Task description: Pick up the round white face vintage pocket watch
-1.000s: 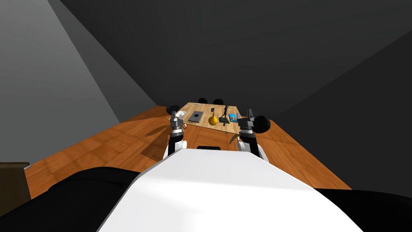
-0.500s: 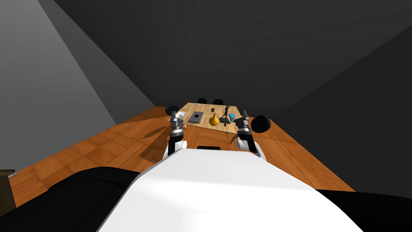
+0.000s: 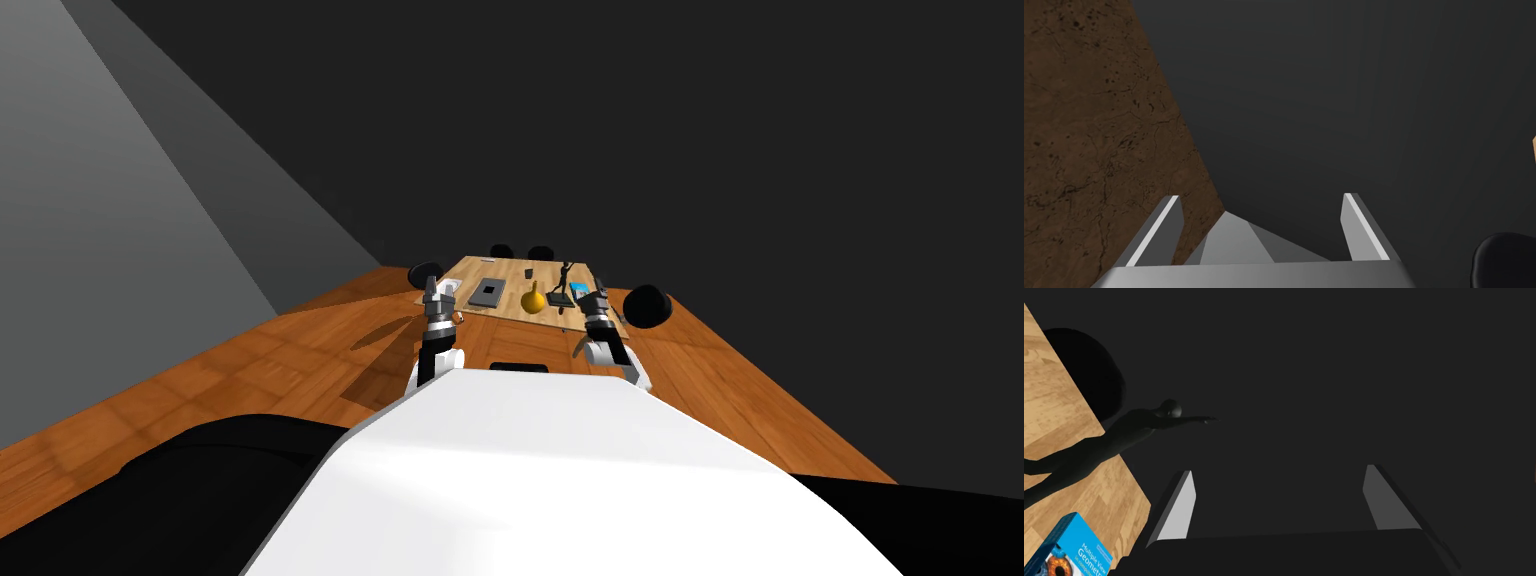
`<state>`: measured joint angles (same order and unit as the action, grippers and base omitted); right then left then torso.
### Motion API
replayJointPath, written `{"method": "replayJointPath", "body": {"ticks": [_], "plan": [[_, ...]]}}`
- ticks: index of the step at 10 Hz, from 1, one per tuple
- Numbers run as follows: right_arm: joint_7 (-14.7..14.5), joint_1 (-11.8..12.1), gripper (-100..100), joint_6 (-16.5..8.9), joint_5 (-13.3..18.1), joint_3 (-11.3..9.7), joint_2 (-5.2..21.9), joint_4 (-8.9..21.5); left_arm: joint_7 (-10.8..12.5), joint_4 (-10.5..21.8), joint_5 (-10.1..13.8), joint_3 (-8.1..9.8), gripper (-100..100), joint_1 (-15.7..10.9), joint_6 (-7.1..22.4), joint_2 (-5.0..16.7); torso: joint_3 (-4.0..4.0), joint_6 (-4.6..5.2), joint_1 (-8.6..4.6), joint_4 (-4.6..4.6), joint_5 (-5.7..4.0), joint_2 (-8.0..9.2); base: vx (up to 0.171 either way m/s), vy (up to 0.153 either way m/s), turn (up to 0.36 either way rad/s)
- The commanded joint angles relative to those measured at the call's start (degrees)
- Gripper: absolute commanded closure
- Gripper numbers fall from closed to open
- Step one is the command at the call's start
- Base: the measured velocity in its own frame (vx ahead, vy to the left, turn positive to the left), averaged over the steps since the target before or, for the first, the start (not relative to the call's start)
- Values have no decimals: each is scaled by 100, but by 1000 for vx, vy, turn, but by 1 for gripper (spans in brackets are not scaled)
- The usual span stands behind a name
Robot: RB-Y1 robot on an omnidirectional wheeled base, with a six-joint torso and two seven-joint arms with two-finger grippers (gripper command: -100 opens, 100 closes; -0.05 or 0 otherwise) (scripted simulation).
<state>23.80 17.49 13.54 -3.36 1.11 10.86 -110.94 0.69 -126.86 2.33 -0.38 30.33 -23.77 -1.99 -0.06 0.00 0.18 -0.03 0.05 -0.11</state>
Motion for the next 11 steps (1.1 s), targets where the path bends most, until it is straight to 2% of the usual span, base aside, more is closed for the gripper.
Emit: {"method": "replayJointPath", "body": {"ticks": [1,2,3,4,5,6,7,8,9,10,11], "plan": [[201,-152,-100,-286,-131,-3,41,246,0,0,0,0,0,0,0,0,0,0,0,0,0,0,26,50,-63],[201,-152,-100,-341,-131,-3,41,246,0,0,0,0,0,0,0,0,-1,1,-1,0,-1,-2,22,45,-36],[378,-311,-100,-544,-246,-3,67,488,0,0,0,0,0,0,0,0,0,0,-2,0,0,-1,33,48,-76],[378,-311,-100,-617,-246,-3,67,488,0,0,0,0,0,0,0,0,-3,0,-2,-1,-1,-5,29,44,-33],[557,-476,-100,-816,-360,-3,87,735,0,0,0,0,0,0,0,0,-2,0,-3,-1,0,-4,27,45,-61],[557,-476,-100,-896,-360,-3,87,736,0,0,0,0,0,0,0,0,-2,0,-3,-1,-1,-4,22,41,-42],[740,-645,-100,-1134,-473,-3,101,970,0,0,0,0,0,0,0,0,-1,0,-4,0,-1,-2,27,45,-89],[740,-645,-100,-1176,-473,-3,101,990,0,0,0,0,0,0,0,0,-1,1,-2,-1,-1,-3,21,36,-38],[925,-818,-100,-1405,-584,-2,109,1206,0,0,0,0,0,0,0,0,-1,0,-7,0,-1,-1,20,39,-70],[925,-818,-100,-1456,-584,-2,109,1248,0,0,0,0,0,0,0,0,-1,0,-6,0,-1,-2,19,32,-35],[1113,-996,-100,-1723,-694,0,113,1430,0,0,0,0,0,0,0,0,0,0,-8,0,-2,0,32,28,-87]]}}
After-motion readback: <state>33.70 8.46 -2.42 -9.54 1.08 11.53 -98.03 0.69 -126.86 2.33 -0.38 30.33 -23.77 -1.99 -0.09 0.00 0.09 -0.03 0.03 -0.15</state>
